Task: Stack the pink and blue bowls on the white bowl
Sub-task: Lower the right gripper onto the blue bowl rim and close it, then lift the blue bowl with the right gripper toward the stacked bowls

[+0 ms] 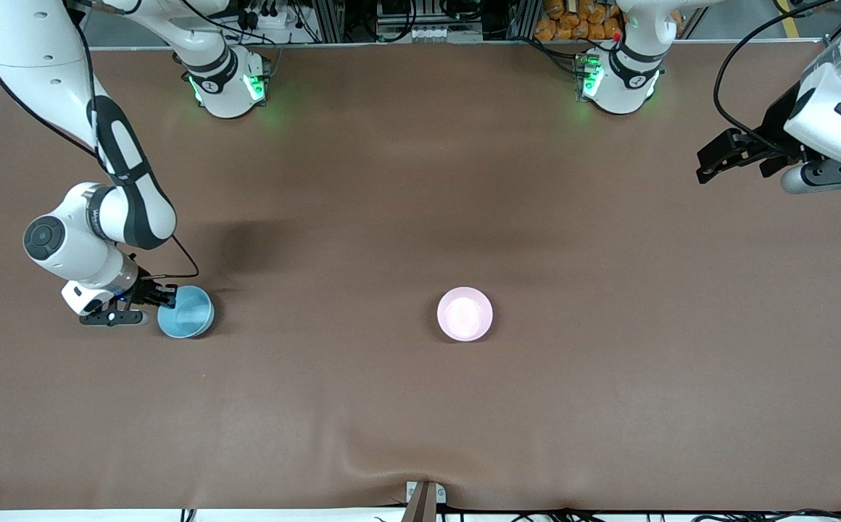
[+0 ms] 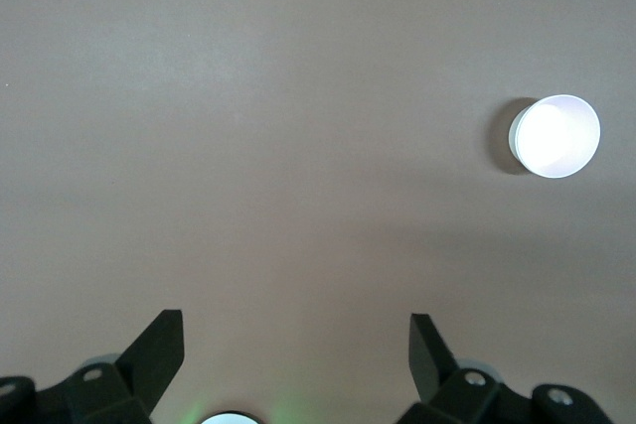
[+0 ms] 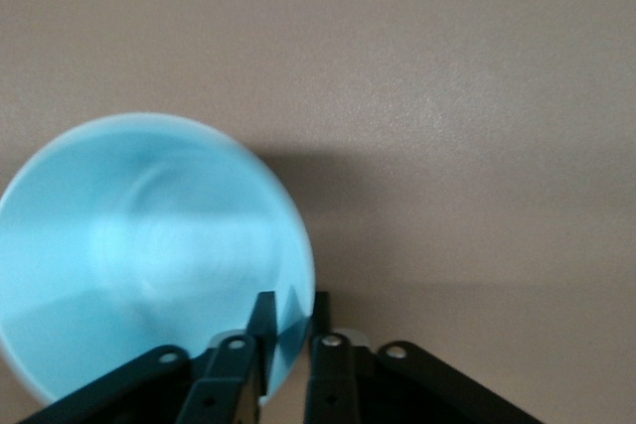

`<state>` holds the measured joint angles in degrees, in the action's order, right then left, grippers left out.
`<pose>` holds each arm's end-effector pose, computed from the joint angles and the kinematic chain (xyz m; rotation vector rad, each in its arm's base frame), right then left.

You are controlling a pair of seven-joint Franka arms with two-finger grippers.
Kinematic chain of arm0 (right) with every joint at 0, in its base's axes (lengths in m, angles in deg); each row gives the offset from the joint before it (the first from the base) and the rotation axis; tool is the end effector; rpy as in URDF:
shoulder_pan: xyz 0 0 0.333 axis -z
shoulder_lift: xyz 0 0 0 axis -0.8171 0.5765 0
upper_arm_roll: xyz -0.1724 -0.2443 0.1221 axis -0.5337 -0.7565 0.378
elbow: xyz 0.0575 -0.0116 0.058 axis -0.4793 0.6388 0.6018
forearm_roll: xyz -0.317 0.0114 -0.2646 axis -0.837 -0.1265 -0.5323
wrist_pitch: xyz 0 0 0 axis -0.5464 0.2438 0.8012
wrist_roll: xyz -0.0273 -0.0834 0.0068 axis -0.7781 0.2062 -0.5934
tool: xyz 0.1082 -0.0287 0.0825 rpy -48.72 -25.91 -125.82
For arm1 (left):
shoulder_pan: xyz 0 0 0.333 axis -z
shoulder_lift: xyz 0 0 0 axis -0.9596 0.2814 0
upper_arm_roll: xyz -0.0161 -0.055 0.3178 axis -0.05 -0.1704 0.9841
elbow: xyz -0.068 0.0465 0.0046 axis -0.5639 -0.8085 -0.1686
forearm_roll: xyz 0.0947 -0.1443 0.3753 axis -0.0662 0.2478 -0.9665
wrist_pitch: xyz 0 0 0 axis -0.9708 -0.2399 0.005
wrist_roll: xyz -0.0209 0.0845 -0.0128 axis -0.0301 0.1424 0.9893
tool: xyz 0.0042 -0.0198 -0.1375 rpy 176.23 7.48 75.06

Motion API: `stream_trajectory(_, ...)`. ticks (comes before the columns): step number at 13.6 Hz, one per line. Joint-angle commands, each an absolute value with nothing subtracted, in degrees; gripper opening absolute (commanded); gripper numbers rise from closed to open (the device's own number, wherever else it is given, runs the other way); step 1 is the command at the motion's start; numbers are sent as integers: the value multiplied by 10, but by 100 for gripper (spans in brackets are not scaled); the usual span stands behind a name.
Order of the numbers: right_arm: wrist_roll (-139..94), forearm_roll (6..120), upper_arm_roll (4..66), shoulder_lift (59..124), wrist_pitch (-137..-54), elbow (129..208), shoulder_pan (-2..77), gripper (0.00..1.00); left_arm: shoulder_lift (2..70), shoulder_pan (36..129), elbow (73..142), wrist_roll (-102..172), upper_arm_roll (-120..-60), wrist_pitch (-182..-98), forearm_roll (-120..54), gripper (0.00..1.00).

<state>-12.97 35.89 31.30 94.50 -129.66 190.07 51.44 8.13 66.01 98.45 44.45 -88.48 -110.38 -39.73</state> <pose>0.6019 -0.0652 0.1602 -3.1290 -0.0303 -0.0940 0.5500 -0.0975 0.6118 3.1085 0.1811 -0.0434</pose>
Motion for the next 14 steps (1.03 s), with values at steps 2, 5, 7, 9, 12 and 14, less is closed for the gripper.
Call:
stream_trajectory(2, -109, 359, 318, 903, -1318, 1920, 521, 0, 66, 655, 993, 421, -882, -1101, -408, 100)
stream_trajectory(5, -116, 361, 318, 881, -1313, 1913, 524, 0, 64, 630, 992, 378, -870, -1092, -415, 100)
stream_trajectory(7, -117, 364, 318, 868, -1309, 1907, 526, 0, 57, 617, 992, 354, -870, -1092, -434, 100)
stream_trajectory(9, -133, 365, 318, 859, -1259, 1878, 529, 0, 53, 616, 989, 355, -870, -1092, -435, 100)
stream_trajectory(12, -173, 367, 319, 857, -1147, 1811, 525, 0, 52, 616, 989, 360, -870, -1091, -435, 100)
stream_trajectory(14, -204, 392, 325, 857, -1138, 1796, 508, 0, 54, 618, 989, 364, -875, -1091, -435, 100)
